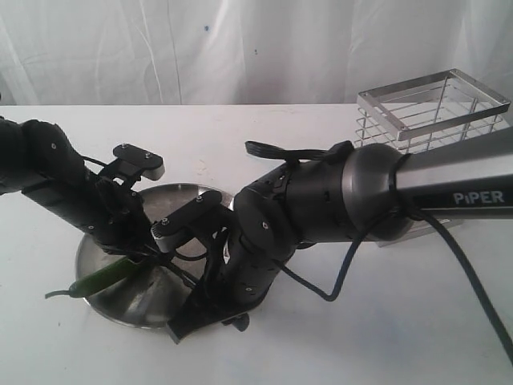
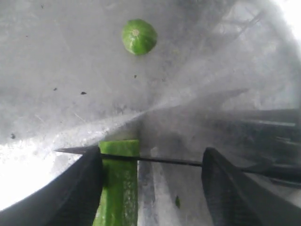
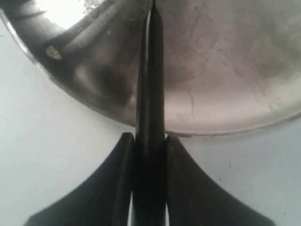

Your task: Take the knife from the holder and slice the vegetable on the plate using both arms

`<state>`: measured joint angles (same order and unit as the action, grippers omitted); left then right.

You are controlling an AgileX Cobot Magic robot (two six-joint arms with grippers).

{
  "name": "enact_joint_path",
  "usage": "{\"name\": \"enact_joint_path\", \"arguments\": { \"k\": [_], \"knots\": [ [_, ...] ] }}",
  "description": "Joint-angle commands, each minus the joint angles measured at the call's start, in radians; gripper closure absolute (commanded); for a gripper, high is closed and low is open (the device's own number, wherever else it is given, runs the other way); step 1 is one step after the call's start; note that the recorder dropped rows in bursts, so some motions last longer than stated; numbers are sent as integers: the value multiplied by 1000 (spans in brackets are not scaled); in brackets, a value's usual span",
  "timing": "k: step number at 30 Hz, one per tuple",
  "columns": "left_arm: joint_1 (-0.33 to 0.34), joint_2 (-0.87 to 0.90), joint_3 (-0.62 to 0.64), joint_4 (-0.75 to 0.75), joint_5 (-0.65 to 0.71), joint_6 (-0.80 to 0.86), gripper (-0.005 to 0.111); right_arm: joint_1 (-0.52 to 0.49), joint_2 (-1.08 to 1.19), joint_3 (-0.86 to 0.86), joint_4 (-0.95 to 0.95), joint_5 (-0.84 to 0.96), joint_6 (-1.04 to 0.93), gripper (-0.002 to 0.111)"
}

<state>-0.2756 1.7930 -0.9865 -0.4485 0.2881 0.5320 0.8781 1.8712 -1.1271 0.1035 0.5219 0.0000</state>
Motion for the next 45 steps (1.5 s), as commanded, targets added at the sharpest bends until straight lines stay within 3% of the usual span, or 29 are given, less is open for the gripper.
{"name": "enact_joint_path", "arguments": {
  "k": [1, 12, 17, 22, 45],
  "knots": [
    [-5, 26, 7, 17, 52, -4, 43, -1, -14, 0, 2, -10, 0, 108],
    [-5, -134, -25, 97, 223, -35, 43, -1, -14, 0, -3, 5, 0, 108],
    [-5, -127, 70, 248, 159, -162, 43, -1, -14, 0, -1, 17, 0, 108],
    [-5, -127, 118, 263, 69, -174, 43, -1, -14, 0, 1, 25, 0, 108],
    [-5, -76, 118, 431, 19, -356, 43, -1, -20, 0, -7, 126, 0, 108]
  ]
}}
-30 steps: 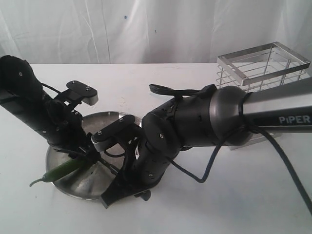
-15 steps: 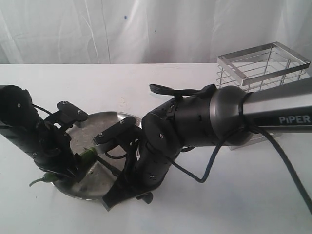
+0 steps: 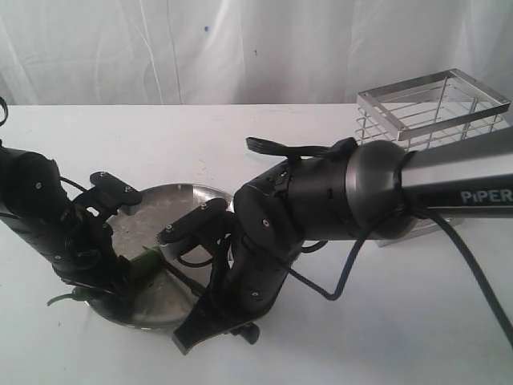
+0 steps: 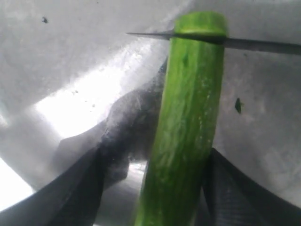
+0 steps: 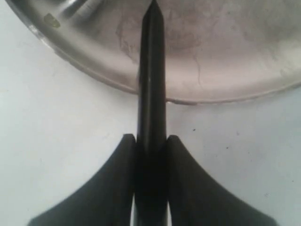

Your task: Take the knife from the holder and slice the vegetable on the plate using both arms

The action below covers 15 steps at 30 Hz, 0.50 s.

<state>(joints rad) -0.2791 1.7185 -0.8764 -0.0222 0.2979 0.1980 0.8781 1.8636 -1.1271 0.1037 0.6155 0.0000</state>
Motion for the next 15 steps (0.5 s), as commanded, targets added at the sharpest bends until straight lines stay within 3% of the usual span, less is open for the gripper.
{"name": "enact_joint_path", "arguments": {
  "k": [1, 15],
  "knots": [
    [-2, -1, 8, 4, 9, -22, 43, -1, -12, 0, -8, 43, 0, 108],
    [0, -1, 1, 61, 15, -152, 43, -1, -12, -17, -35, 104, -23, 108]
  ]
}}
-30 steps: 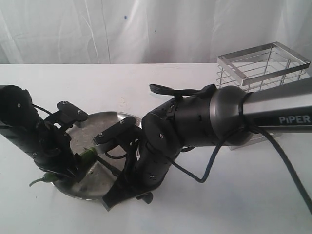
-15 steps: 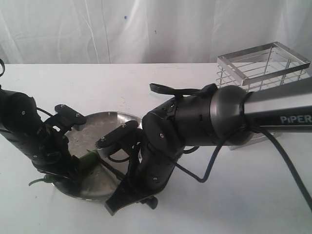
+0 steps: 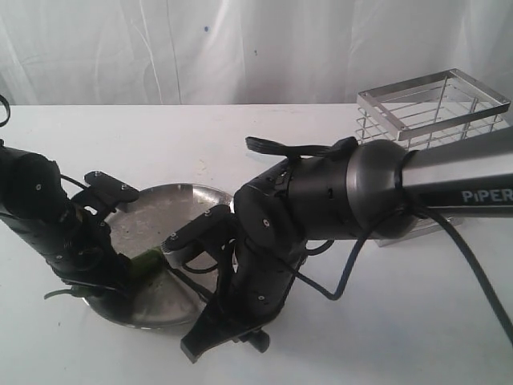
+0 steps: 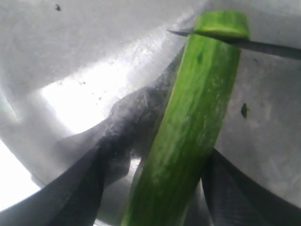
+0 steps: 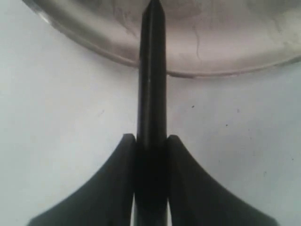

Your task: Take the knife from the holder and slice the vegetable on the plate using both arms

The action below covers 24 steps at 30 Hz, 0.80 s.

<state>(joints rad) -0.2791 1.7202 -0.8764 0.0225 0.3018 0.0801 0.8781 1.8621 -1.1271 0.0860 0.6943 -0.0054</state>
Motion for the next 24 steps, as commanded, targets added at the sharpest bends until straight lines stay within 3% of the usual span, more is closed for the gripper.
{"name": "enact_joint_path", "arguments": {
  "k": [1, 24],
  "knots": [
    [0, -3, 1, 17, 11, -34, 43, -1, -11, -27, -17, 25, -18, 108],
    [0, -3, 1, 17, 8, -36, 43, -1, 56, -180, -123, 214, -63, 108]
  ]
}}
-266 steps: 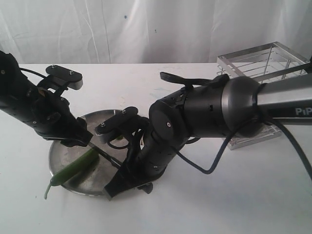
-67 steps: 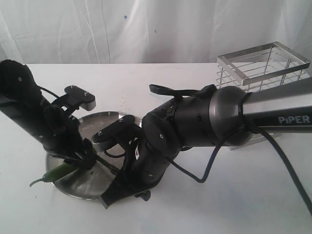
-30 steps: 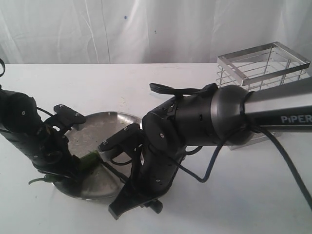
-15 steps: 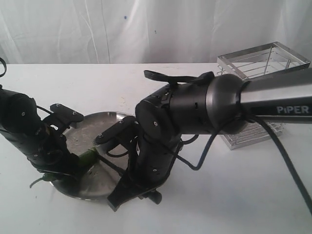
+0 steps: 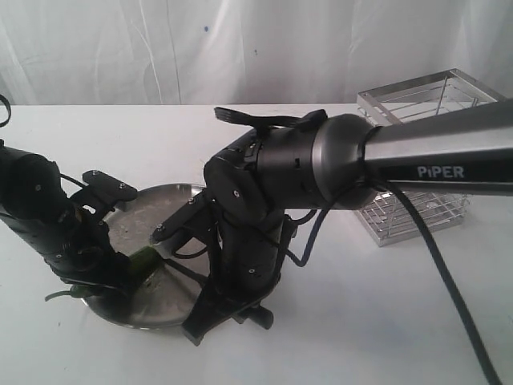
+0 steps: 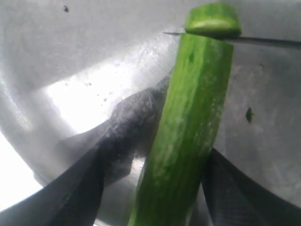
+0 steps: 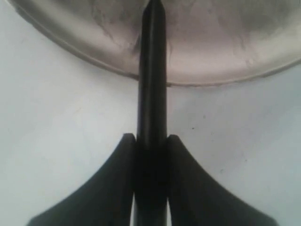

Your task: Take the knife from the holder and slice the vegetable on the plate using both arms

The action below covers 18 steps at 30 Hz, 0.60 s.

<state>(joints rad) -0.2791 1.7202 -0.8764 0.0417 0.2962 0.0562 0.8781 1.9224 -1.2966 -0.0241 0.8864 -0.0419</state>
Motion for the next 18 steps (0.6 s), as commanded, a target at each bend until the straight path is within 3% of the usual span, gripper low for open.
{"name": "enact_joint_path", "arguments": {
  "k": [1, 18],
  "knots": [
    [0, -3, 1, -3, 14, -12, 43, -1, 0, -10, -15, 25, -26, 108],
    [0, -3, 1, -3, 14, -12, 43, 21, 130, -170, -38, 72, -71, 108]
  ]
}}
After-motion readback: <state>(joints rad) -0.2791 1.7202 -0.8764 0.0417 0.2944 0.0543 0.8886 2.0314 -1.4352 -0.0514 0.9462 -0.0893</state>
